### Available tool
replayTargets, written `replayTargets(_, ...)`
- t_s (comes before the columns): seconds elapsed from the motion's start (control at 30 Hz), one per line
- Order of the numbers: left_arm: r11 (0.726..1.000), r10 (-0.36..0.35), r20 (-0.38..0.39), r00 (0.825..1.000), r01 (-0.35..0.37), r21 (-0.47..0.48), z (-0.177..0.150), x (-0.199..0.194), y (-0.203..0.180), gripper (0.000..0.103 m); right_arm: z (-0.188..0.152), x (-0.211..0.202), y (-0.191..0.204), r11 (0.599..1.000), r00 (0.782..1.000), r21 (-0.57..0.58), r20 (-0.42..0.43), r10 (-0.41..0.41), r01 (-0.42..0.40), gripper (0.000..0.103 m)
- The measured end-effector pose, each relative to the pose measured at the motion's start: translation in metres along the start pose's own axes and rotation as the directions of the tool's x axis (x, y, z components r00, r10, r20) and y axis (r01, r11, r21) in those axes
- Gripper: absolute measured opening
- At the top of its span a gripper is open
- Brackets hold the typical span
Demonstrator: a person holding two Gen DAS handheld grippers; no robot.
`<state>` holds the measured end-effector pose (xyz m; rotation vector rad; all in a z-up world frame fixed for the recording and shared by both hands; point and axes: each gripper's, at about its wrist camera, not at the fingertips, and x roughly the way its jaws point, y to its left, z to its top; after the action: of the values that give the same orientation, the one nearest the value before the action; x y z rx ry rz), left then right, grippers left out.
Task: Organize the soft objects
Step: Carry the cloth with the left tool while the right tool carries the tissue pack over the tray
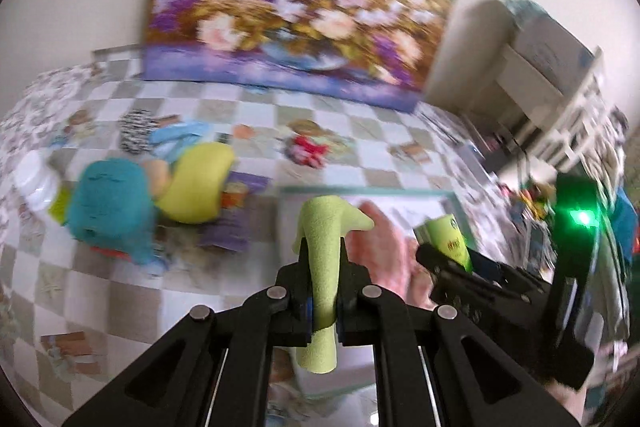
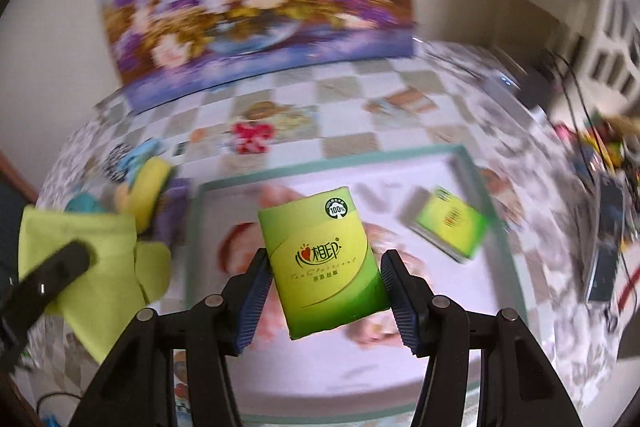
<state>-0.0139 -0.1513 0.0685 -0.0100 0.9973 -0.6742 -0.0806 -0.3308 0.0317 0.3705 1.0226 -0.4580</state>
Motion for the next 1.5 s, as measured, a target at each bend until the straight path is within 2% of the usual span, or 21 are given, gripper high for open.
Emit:
replayTargets(0.1,0.998,-0.045,-0.037,0.998,0.046,0.038,-0.006,0.008,-0.019,0.008,-0.001,-0.002,-0.025,0.998,1.000,0.061,-0.007,-0.023,0.023,0.059)
replayTargets(0.23,0.990,-0.120,-0.109,0.987,0.128,0.064,-0.017,0.022,-0.042,0.008,-0.003,-0.005,-0.052,0.991,0.996,0.106,-0.016,-0.083,0.084,0.059)
replayTargets(0.43,0.980,-0.155,-0.211,0.965,0.176,0.087,-0.033,0.043,-0.062,0.008,-0.012,0.005,-0.085,0.975,0.990,0.182,-0.084,-0.115,0.128,0.059)
replayTargets(0.67,0.991,-0.100,-0.315,0.944,0.121,0.050,-0.045,0.074,-0.051,0.008,-0.022,0.025,-0.091,0.971,0.978,0.188,-0.174,-0.114,0.147,0.059)
replayTargets(0.87,0.998,-0.021,-0.351,0.936,0.039,0.042,-0.051,0.090,-0.036,0.008,-0.030,0.043,-0.092,0.971,0.967,0.192,-0.235,-0.098,0.145,0.059)
replayTargets(1.17,0.995,0.080,-0.397,0.914,-0.051,0.084,-0.060,0.115,-0.027,0.008,-0.036,0.052,-0.094,0.968,0.958,0.201,-0.269,-0.096,0.154,0.059)
replayTargets(1.27,0.994,0.092,-0.410,0.907,-0.063,0.085,-0.062,0.121,-0.023,0.008,-0.036,0.052,-0.093,0.968,0.958,0.200,-0.270,-0.096,0.153,0.059)
replayTargets(1.37,0.995,0.085,-0.407,0.910,-0.057,0.082,-0.060,0.119,-0.022,0.008,-0.034,0.051,-0.091,0.969,0.960,0.193,-0.260,-0.100,0.154,0.059)
replayTargets(1.47,0.994,0.090,-0.402,0.911,-0.060,0.086,-0.059,0.116,-0.022,0.015,-0.032,0.047,-0.089,0.971,0.965,0.192,-0.244,-0.095,0.144,0.060)
replayTargets(1.5,0.995,0.089,-0.401,0.912,-0.059,0.086,-0.058,0.116,-0.023,0.025,-0.031,0.045,-0.088,0.971,0.967,0.192,-0.237,-0.091,0.138,0.060)
